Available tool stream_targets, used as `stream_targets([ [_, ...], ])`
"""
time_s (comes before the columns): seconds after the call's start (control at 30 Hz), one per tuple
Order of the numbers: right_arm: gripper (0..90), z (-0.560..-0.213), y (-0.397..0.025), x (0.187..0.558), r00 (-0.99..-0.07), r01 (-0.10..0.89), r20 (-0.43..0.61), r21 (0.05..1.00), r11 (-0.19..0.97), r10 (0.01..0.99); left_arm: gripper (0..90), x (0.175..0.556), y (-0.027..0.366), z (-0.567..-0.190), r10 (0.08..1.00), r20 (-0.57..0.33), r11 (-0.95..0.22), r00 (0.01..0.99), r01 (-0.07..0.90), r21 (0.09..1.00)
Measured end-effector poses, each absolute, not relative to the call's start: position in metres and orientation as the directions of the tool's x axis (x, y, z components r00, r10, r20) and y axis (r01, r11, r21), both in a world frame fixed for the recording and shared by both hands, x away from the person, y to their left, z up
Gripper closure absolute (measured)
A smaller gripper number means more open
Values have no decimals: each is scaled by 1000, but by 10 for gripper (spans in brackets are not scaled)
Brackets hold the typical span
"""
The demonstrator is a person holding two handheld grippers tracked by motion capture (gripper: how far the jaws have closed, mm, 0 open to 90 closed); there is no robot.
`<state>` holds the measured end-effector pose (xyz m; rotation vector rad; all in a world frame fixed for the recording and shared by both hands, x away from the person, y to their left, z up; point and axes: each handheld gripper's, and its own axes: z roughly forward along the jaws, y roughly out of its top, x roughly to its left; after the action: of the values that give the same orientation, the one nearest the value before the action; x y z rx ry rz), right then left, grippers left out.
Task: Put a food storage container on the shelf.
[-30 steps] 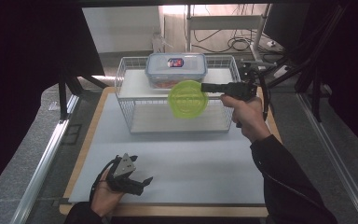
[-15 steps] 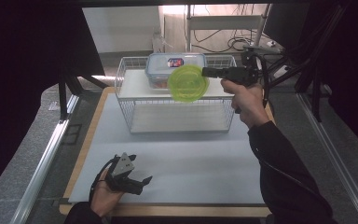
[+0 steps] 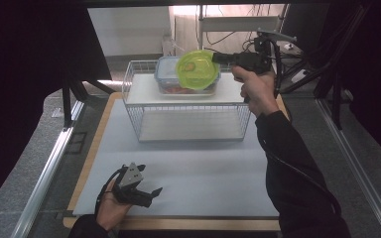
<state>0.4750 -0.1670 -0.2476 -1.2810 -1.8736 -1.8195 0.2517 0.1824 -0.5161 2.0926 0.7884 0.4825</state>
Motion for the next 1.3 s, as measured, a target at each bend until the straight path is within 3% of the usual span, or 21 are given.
stream_targets([
  [0.57, 838, -245, -132, 517, -537, 678, 692, 694, -240, 483, 42, 251, 182, -516, 671, 51, -459, 739, 361, 812],
  [0.7, 875, -247, -128, 526, -533, 682, 731, 669, -295, 427, 43, 251, 182, -516, 668, 50, -460, 743, 359, 812],
  [1.3, 794, -255, -141, 535, -476, 625, 643, 727, -283, 600, 46, 251, 180, -517, 658, 53, -470, 751, 355, 808],
])
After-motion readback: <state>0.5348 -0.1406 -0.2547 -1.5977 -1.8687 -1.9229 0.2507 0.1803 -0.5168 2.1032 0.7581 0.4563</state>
